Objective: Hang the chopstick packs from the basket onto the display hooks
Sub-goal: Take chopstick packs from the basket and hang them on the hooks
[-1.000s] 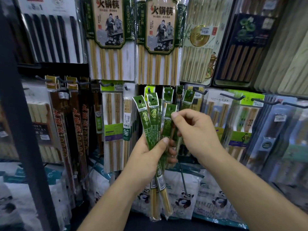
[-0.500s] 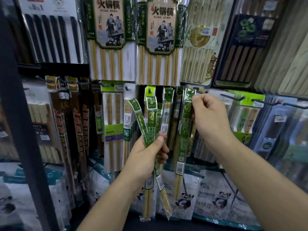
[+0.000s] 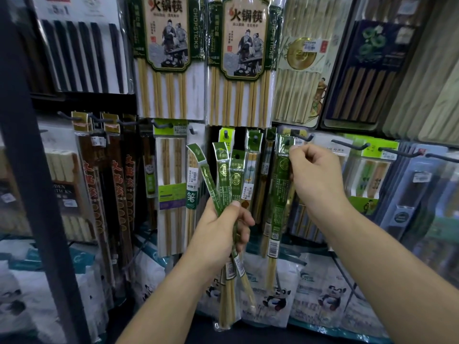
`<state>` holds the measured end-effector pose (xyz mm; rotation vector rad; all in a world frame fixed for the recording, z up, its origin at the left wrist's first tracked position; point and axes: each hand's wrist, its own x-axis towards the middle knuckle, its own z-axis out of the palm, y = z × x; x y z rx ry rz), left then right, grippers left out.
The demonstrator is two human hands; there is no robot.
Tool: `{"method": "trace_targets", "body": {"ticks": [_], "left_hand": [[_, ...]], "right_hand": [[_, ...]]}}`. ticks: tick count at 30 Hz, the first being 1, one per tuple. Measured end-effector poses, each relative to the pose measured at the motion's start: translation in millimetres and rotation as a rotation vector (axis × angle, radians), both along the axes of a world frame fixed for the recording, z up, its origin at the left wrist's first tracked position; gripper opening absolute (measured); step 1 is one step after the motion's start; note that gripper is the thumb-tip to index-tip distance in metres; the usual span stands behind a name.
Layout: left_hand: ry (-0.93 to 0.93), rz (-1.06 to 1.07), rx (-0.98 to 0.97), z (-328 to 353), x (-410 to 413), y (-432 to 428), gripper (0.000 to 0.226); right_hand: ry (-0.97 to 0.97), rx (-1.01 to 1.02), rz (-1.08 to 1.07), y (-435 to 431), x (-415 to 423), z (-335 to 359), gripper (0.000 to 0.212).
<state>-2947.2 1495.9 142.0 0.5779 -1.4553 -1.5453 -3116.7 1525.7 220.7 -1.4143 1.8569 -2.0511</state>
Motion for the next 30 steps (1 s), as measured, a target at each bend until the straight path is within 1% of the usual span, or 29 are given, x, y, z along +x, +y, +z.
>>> {"method": "trace_targets", "body": {"ticks": [3, 7, 9, 12, 15, 17, 19, 20, 24, 30], "left_hand": [[0.013, -0.007, -0.016, 2.3, 0.1, 2.5, 0.032], [0.052, -0.023, -0.031, 0.4, -1.5, 1.7, 0.015], [0.050, -0.026, -0.061, -1.5, -1.7, 0.3, 0.011], [0.045, -0.038, -0.111, -2.7, -2.2, -0.4, 0.011], [0.065, -0.049, -0.119, -4.4, -4.1, -0.2, 0.012], [0.083, -0.056, -0.102, -5.0, -5.4, 1.6, 0.017], [0.115, -0.082, -0.063, -4.9, -6.1, 3.3, 0.027], [0.116, -0.085, -0.050, -4.6, -5.7, 3.3, 0.029], [-0.029, -0.003, -0.093, -7.7, -2.3, -5.5, 0.019], [-0.017, -0.066, -0.056, -9.2, 0.9, -7.4, 0.019]], "right_hand": [[0.000, 0.008, -0.018, -0.7, -1.8, -3.0, 0.038], [-0.011, -0.044, -0.074, 5.0, -0.1, -8.8, 0.025], [-0.014, -0.042, -0.005, 10.0, 5.7, -11.4, 0.026], [-0.006, 0.007, 0.172, 16.2, 19.4, -16.3, 0.029], [0.080, 0.025, 0.226, 18.8, 30.2, -20.0, 0.024], [0.112, 0.048, 0.213, 18.7, 32.7, -21.3, 0.022], [0.081, 0.053, 0.202, 18.4, 30.8, -20.6, 0.022], [0.055, 0.051, 0.189, 18.3, 28.3, -18.9, 0.023], [-0.041, 0.019, 0.102, 14.3, 14.6, -2.3, 0.029], [-0.015, 0.015, 0.015, 4.9, 3.5, 10.4, 0.035]]}}
